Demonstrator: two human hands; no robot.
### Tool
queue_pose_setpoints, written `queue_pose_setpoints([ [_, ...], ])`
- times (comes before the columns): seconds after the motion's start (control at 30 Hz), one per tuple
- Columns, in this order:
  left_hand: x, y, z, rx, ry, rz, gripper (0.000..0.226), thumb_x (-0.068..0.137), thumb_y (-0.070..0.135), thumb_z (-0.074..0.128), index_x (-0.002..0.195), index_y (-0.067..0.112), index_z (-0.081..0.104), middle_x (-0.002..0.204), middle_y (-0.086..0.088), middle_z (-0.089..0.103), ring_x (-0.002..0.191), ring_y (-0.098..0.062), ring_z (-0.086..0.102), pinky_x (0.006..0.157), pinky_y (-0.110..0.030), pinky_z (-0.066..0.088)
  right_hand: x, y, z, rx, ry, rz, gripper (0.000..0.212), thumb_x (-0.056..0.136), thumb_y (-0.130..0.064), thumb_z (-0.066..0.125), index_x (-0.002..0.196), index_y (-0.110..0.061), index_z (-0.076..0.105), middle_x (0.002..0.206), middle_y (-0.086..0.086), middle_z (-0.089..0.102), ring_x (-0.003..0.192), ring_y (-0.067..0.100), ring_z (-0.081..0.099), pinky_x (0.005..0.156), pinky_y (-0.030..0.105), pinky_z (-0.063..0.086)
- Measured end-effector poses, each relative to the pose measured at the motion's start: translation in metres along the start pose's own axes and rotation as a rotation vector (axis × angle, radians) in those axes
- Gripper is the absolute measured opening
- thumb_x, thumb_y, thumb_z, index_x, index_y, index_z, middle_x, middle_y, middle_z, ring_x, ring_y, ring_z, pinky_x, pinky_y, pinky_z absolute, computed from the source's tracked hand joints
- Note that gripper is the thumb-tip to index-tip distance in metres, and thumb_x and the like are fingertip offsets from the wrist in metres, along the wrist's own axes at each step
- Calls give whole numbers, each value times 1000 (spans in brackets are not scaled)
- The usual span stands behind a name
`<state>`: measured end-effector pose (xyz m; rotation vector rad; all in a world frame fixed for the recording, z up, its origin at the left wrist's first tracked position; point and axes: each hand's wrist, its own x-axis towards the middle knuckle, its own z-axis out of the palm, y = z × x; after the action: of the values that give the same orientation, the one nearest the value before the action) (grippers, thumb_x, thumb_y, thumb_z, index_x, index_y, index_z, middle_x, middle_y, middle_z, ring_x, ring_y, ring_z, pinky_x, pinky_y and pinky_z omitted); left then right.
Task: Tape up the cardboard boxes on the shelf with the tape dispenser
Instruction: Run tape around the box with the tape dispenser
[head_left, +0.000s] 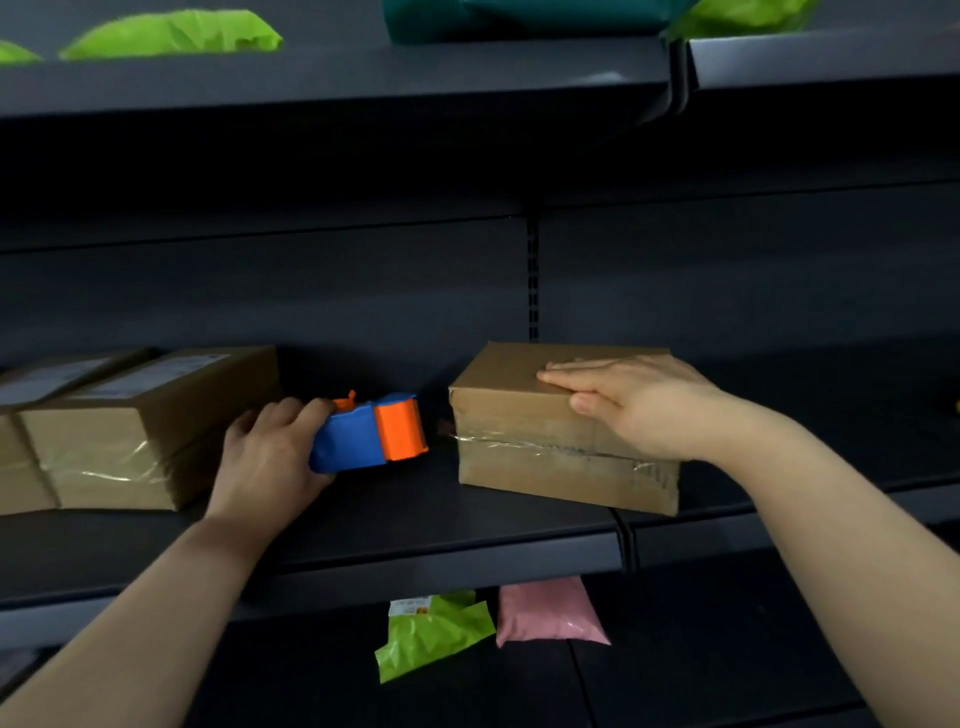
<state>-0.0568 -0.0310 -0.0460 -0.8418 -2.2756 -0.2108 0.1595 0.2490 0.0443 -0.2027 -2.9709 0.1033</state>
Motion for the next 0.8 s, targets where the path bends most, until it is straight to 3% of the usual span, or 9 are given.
queue_pose_setpoints([
  [0.17, 15, 40, 12, -56, 27, 18, 64, 53, 18, 85, 113, 15, 61, 96, -11, 60, 91, -37, 58, 86, -56, 47, 0, 6, -4, 18, -17, 41, 46, 105, -23, 36, 144, -49, 34, 151, -26, 30, 143, 9, 27, 117, 30, 22],
  [0.23, 14, 49, 16, -97, 68, 49, 63, 52, 18, 85, 111, 14, 62, 94, -11, 59, 89, -37, 57, 84, -53, 48, -3, 8, 0, 59, 64, 101, 48, 102, -17, 37, 138, -47, 44, 147, -21, 41, 136, 14, 38, 114, 34, 30],
  [0.3, 13, 51, 17, -124, 83, 67, 62, 52, 18, 85, 110, 14, 62, 93, -10, 59, 89, -36, 57, 82, -51, 48, -1, 1, 17, 104, 330, 167, 36, 96, -25, 39, 120, -40, 60, 127, -14, 61, 116, 17, 55, 101, 37, 40],
  [0.4, 13, 52, 17, -156, 93, 76, 62, 50, 16, 86, 107, 14, 61, 91, -10, 59, 87, -36, 57, 75, -47, 49, 15, -20, 58, 18, 768, 217, 35, 91, -49, 38, 90, -26, 64, 90, -5, 67, 88, 20, 59, 90, 39, 34],
  [0.53, 11, 53, 17, -184, 113, 107, 63, 49, 12, 86, 106, 15, 61, 90, -9, 59, 85, -35, 57, 69, -44, 49, 39, -36, 93, -87, 1017, 126, 35, 88, -53, 49, 85, -22, 64, 88, 0, 60, 86, 22, 53, 85, 41, 31],
  [0.7, 11, 53, 16, -196, 104, 110, 62, 49, 10, 85, 105, 12, 60, 88, -12, 59, 85, -38, 57, 65, -44, 48, 46, -35, 93, -100, 1070, 166, 39, 89, -54, 48, 79, -20, 63, 81, 3, 56, 81, 24, 47, 78, 39, 30],
  [0.8, 9, 53, 14, -193, 82, 112, 62, 49, 9, 85, 105, 11, 60, 88, -11, 58, 85, -38, 56, 66, -44, 49, 40, -29, 86, -99, 1090, 53, 37, 93, -52, 48, 83, -22, 68, 83, 0, 60, 83, 24, 54, 82, 41, 31],
])
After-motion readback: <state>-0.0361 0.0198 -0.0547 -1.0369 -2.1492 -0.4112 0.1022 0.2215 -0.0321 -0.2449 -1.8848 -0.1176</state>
